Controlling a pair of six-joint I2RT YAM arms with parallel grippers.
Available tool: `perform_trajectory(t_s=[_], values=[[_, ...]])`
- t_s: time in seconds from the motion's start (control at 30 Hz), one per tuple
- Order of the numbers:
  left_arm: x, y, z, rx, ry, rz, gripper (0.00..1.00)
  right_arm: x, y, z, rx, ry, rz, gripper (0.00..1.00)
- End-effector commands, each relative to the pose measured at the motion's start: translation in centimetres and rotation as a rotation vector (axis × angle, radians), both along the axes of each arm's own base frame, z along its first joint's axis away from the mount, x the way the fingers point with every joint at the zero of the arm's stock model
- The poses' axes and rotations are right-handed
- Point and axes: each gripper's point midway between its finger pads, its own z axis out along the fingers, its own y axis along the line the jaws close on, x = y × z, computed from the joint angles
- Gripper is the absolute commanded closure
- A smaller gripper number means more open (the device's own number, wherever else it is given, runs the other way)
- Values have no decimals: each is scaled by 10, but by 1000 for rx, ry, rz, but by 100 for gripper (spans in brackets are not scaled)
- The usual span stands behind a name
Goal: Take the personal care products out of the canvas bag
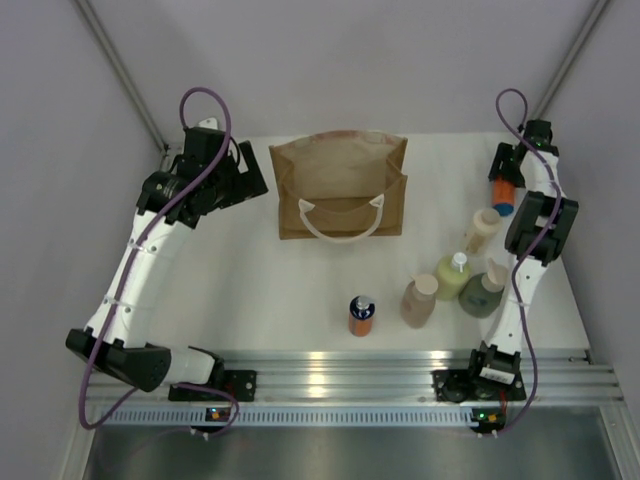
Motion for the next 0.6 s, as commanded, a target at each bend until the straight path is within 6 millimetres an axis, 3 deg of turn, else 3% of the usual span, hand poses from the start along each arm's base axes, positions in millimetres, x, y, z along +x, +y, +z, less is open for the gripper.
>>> perform_trajectory(t_s=[0.0,0.1,0.13,0.17,0.27,0.4,0.43,0.5,0.53,0.57], values=[[-3,5,12,15,-35,-12,1,-20,3,-12,-36,106,13,33],[-3,7,17,20,-45,-7,1,-28,12,-18,-40,141,56,44],[-3,7,17,21,-45,-8,1,-26,16,-15,-29,131,61,53],[-2,7,18,18,-50,-7,1,-22,21,-11,-9,111,77,70],[-2,7,15,17,-42,-3,1,-3,21,18,-20,29,77,100],[-3,5,8,14,-22,-4,1,17,16,72,1,-131,35,100],[-4,6,7,15,-19,-2,1,23,17,99,-3,-211,32,100],[-5,7,3,17,-11,2,1,28,23,127,19,-309,56,100],[-5,8,2,18,-10,6,1,22,29,145,31,-350,54,100],[-5,7,0,21,-5,5,1,30,33,166,30,-444,77,100]])
